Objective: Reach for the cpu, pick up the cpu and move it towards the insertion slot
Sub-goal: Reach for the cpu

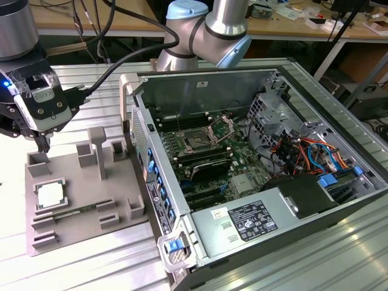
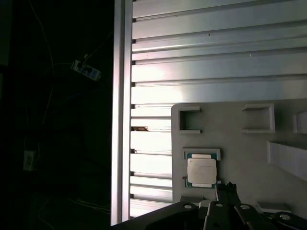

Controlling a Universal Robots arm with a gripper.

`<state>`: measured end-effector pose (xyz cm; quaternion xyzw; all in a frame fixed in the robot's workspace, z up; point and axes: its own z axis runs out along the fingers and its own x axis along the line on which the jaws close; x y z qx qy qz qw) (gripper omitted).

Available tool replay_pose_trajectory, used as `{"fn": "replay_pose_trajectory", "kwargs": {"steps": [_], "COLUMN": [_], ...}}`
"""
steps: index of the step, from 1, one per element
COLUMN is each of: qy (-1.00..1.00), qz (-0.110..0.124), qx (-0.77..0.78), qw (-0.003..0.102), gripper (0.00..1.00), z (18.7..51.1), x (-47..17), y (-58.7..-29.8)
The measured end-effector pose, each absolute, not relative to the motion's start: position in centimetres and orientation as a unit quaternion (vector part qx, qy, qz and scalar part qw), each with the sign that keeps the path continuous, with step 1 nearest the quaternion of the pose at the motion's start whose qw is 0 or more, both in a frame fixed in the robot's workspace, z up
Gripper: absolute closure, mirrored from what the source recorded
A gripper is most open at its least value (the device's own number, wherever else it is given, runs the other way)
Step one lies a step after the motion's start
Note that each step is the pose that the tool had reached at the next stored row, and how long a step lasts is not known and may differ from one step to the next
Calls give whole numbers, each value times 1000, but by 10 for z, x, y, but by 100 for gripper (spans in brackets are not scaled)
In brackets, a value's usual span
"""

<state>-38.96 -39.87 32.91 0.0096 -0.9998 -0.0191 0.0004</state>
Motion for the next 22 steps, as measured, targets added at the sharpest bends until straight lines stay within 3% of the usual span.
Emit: {"fn": "replay_pose_trajectory", "kwargs": {"steps": [22], "qy": [-1000], "qz": [-19], "qx": [10], "qw": [0], "gripper": [89], "z": [325], "x": [-390], "y": [-399]}}
